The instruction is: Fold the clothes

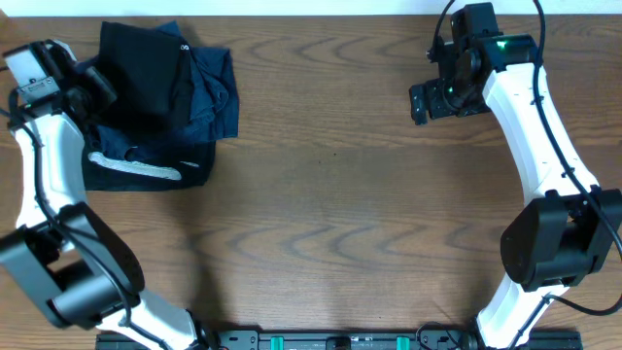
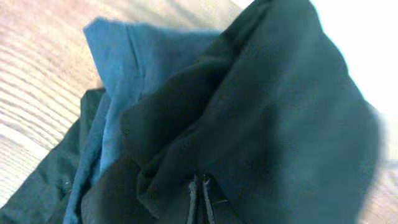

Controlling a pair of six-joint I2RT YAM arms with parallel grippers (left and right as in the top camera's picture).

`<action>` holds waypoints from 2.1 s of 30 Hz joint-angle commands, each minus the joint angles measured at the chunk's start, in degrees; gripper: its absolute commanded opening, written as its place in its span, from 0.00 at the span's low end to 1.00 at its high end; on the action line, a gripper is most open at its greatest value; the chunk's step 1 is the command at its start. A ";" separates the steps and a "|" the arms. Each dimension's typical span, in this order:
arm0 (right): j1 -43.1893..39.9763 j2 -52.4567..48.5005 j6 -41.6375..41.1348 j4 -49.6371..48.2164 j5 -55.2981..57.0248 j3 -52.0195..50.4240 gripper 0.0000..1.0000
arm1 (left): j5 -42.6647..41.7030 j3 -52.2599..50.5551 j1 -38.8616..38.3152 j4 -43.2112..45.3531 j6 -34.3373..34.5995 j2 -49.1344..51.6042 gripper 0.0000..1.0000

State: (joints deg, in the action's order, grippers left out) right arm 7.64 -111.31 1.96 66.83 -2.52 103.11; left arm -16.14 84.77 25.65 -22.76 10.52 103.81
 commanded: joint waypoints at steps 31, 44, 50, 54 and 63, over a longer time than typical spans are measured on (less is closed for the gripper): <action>-0.09 0.37 0.46 0.02 0.63 0.57 0.99 | -5.46 0.31 -5.33 -2.08 0.55 -13.38 0.98; -0.02 4.37 0.35 -1.84 1.97 0.13 0.99 | -5.46 0.31 -5.33 -2.08 0.55 -13.38 0.98; 1.95 16.76 0.31 -18.62 -4.42 0.13 0.99 | -5.46 0.31 -5.33 -2.08 0.55 -13.38 0.98; 3.06 26.67 1.53 -23.85 -3.82 0.13 0.99 | -5.46 0.31 -5.33 -2.08 0.52 -13.38 0.98; 4.02 46.99 1.55 -23.96 -4.55 -3.19 0.99 | -5.46 0.31 -5.33 -2.08 0.52 -13.38 0.98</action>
State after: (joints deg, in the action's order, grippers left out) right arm 11.11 -67.83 2.61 42.19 -6.68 102.63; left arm -21.06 84.77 20.23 -24.93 10.90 90.06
